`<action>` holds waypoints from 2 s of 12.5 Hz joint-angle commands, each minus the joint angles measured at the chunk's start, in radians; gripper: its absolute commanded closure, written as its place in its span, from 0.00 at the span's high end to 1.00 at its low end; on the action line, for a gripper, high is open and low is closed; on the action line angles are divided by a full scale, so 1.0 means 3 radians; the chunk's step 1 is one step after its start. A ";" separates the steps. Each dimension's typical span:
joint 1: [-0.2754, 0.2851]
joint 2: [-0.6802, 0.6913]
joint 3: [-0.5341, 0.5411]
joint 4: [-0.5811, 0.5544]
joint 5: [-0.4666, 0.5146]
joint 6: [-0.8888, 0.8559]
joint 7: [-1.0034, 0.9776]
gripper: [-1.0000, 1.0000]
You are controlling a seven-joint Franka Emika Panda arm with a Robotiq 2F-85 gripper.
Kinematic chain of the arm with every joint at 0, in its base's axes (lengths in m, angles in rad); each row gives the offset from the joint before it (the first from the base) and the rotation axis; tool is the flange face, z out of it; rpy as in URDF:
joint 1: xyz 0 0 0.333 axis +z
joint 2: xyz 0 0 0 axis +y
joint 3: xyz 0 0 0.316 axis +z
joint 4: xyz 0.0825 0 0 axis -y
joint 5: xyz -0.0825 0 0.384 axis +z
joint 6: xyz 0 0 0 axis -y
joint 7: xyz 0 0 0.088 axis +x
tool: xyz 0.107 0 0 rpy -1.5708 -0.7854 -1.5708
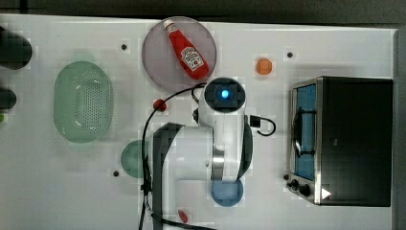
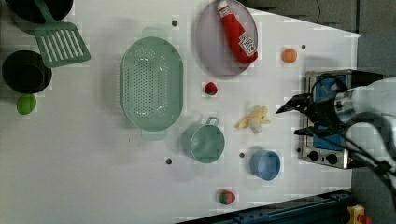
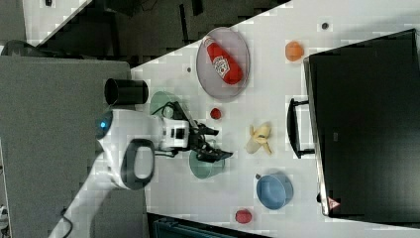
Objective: Pick banana from table and place on oven.
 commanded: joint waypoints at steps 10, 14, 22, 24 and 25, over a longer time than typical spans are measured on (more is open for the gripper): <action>-0.0018 0.0715 -0.0024 -0.0551 -0.0047 0.1647 0.0128 1.00; -0.0017 0.0811 0.0007 -0.0559 -0.0047 0.1766 0.0129 0.59; -0.0015 0.0295 0.0021 -0.0549 -0.0047 0.1727 0.0129 0.25; -0.0013 -0.0099 0.0023 -0.0475 -0.0047 0.1437 0.0128 0.25; -0.0011 -0.0279 0.0023 -0.0398 -0.0047 0.1132 0.0128 0.25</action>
